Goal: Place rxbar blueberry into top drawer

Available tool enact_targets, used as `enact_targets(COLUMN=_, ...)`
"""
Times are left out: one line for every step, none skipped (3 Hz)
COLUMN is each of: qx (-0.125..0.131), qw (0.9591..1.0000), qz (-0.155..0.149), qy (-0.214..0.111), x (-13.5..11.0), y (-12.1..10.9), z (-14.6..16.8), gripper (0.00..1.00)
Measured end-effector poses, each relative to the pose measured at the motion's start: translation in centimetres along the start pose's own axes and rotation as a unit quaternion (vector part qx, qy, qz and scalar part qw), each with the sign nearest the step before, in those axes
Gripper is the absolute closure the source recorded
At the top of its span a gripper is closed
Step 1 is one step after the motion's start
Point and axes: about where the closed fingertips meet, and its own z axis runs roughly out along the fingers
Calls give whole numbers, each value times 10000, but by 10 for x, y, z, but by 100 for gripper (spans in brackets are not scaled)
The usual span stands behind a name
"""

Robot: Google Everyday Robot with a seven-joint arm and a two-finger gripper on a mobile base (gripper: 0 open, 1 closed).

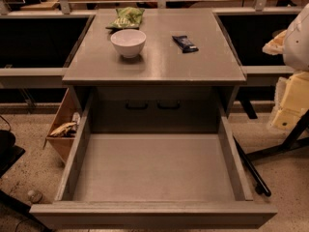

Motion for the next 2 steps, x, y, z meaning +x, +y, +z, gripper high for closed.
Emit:
enact_targets(qx=0, qw=10000, qz=0, qy=0, x=0, y=0, z=0, gripper=0)
enact_targets(qx=176, qw=9991, qz=-42, qy=-388, x=-14, y=-39, z=4, gripper=0)
